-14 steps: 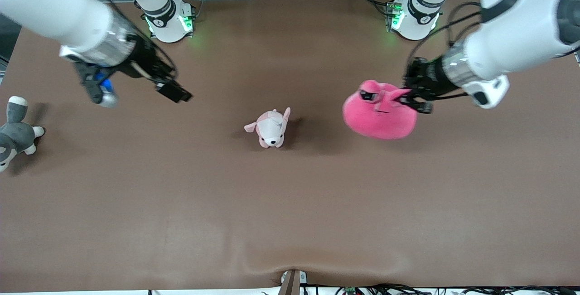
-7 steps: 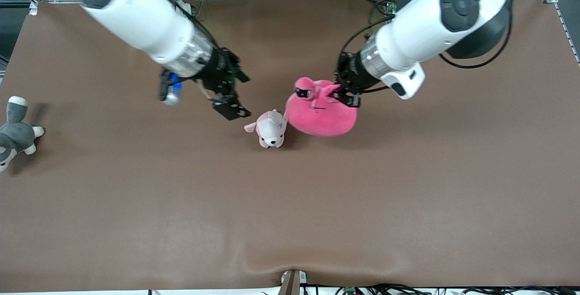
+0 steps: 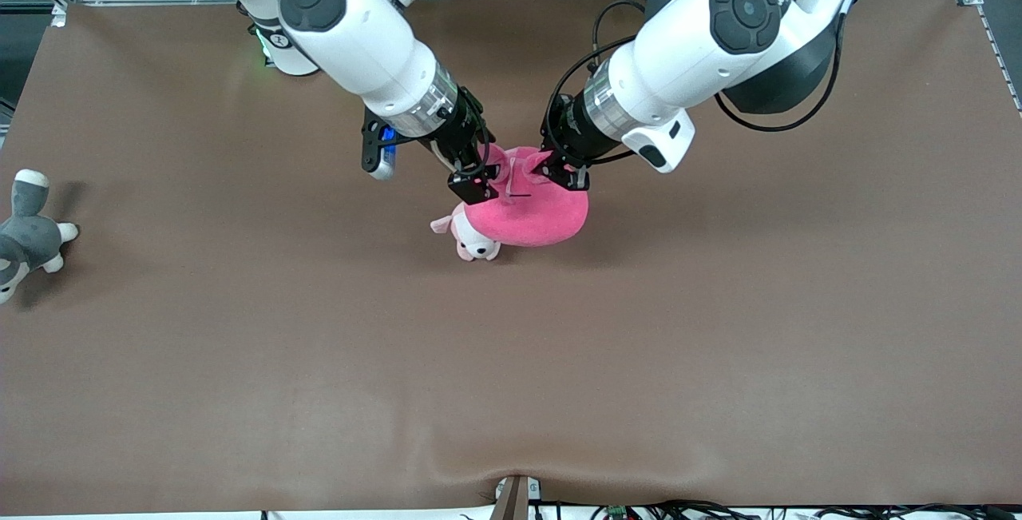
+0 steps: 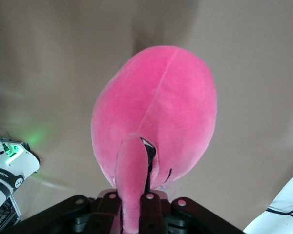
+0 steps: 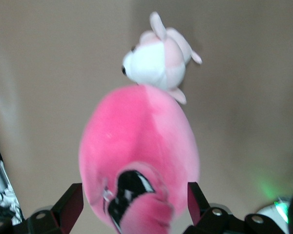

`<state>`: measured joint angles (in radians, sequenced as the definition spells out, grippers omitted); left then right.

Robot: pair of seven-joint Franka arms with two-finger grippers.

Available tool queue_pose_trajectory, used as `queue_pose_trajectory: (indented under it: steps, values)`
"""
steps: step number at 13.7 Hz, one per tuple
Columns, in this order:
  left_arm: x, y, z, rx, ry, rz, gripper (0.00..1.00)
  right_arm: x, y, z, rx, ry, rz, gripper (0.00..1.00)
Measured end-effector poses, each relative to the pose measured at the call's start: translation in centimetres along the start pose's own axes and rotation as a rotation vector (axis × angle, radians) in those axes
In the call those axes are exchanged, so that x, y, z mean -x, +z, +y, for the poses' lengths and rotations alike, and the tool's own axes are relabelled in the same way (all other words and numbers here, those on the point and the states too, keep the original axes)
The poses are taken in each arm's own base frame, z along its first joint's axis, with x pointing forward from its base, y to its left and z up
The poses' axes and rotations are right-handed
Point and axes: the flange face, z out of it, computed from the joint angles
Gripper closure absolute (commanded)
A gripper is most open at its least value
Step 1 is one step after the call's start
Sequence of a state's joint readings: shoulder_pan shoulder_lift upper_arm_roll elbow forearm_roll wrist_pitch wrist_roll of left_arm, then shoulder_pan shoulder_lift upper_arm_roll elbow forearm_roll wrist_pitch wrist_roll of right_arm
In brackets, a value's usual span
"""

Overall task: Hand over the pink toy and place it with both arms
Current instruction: 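Grasp the plush with the right gripper while the left gripper holds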

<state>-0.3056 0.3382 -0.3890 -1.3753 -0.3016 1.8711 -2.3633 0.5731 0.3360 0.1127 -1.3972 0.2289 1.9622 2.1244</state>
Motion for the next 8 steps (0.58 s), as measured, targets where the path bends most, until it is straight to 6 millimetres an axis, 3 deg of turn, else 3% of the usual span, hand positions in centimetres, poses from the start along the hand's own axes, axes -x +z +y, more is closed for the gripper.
queue_pose_trajectory:
  steps: [8]
  values:
    - [0.17, -0.09, -0.10, 0.003, -0.010, -0.002, 1.00, -0.37, -0.25, -0.40, -0.023, 0.076, 0.018, 1.00]
